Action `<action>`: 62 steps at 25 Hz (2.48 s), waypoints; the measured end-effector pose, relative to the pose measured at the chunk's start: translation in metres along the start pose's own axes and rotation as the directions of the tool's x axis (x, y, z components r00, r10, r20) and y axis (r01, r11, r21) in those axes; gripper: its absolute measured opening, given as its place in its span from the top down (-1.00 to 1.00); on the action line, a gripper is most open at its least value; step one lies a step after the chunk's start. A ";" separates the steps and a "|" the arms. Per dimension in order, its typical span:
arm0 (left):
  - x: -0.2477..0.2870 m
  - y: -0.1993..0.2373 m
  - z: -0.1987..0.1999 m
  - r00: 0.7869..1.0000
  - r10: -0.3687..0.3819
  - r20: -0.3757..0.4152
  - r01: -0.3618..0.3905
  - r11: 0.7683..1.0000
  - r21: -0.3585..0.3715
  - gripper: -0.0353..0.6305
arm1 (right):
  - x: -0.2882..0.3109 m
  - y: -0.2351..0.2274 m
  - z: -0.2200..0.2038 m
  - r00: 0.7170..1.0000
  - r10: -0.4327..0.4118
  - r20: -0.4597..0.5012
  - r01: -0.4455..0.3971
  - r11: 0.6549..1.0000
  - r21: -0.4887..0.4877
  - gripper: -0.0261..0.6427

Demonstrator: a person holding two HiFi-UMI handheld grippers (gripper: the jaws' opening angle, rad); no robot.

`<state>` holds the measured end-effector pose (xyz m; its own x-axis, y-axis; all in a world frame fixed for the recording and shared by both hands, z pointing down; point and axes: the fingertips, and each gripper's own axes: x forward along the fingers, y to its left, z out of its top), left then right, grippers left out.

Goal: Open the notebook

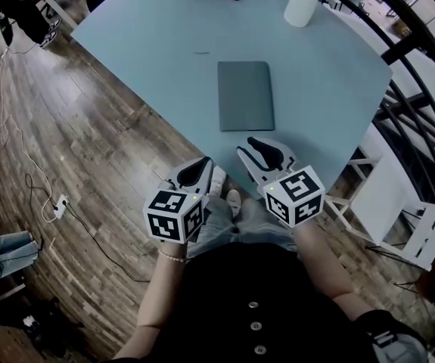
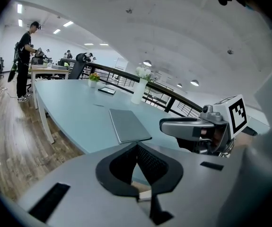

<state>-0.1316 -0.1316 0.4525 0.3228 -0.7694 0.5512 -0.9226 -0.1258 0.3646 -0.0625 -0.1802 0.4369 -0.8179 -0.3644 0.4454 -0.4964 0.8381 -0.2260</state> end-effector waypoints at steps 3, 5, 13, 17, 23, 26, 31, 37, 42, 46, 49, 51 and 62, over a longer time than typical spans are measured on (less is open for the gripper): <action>0.003 0.012 0.002 1.000 -0.007 -0.008 0.007 1.000 -0.007 0.84 | 0.010 -0.003 0.001 1.000 -0.014 -0.012 0.014 1.000 -0.007 0.56; 0.007 0.019 0.005 1.000 -0.016 -0.012 0.016 1.000 -0.010 0.84 | 0.016 -0.008 0.003 0.999 -0.028 -0.024 0.028 0.999 -0.020 0.56; 0.025 0.046 0.008 0.998 -0.049 -0.043 0.048 0.999 -0.010 0.84 | 0.040 -0.026 0.006 0.994 -0.084 -0.070 0.081 0.996 -0.043 0.56; 0.035 0.058 0.007 0.996 -0.070 -0.050 0.067 0.997 -0.046 0.84 | 0.055 -0.028 0.004 0.991 -0.086 -0.104 0.080 0.995 -0.059 0.56; 0.043 0.068 0.010 0.992 -0.115 -0.044 0.111 0.991 -0.079 0.84 | 0.076 -0.026 -0.004 0.984 -0.063 -0.168 0.051 0.996 -0.073 0.56; 0.044 0.080 0.013 0.993 -0.110 -0.039 0.106 0.991 -0.085 0.84 | 0.087 -0.026 -0.007 0.979 -0.067 -0.193 0.050 0.995 -0.091 0.56; 0.044 0.104 0.008 0.996 -0.088 -0.029 0.083 0.986 -0.148 0.84 | 0.102 -0.024 -0.018 0.958 -0.087 -0.273 0.035 0.982 -0.188 0.56; 0.045 0.109 -0.002 0.994 -0.103 -0.028 0.096 0.979 -0.178 0.84 | 0.115 -0.021 -0.028 0.933 -0.106 -0.343 0.012 0.964 -0.266 0.56; 0.053 0.113 -0.005 0.994 -0.111 -0.002 0.108 0.974 -0.200 0.84 | 0.128 -0.020 -0.037 0.914 -0.131 -0.383 0.007 0.951 -0.309 0.55; 0.056 0.114 -0.007 0.993 -0.116 0.005 0.115 0.972 -0.207 0.84 | 0.135 -0.018 -0.039 0.905 -0.151 -0.398 -0.008 0.929 -0.371 0.55; 0.057 0.118 -0.010 0.994 -0.112 0.008 0.111 0.969 -0.220 0.84 | 0.138 -0.016 -0.043 0.896 -0.164 -0.413 -0.017 0.916 -0.400 0.55; 0.057 0.121 -0.012 0.994 -0.109 0.010 0.109 0.967 -0.229 0.84 | 0.140 -0.015 -0.048 0.891 -0.171 -0.421 -0.018 0.912 -0.409 0.55; 0.060 0.119 -0.016 0.991 -0.135 0.020 0.135 0.959 -0.248 0.84 | 0.143 -0.019 -0.058 0.869 -0.288 -0.404 0.004 0.819 -0.574 0.57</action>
<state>-0.2187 -0.1833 0.5409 0.4396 -0.7580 0.4819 -0.7888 -0.0692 0.6108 -0.1530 -0.2250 0.5554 -0.4502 -0.3937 0.8015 -0.2430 0.9177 0.3144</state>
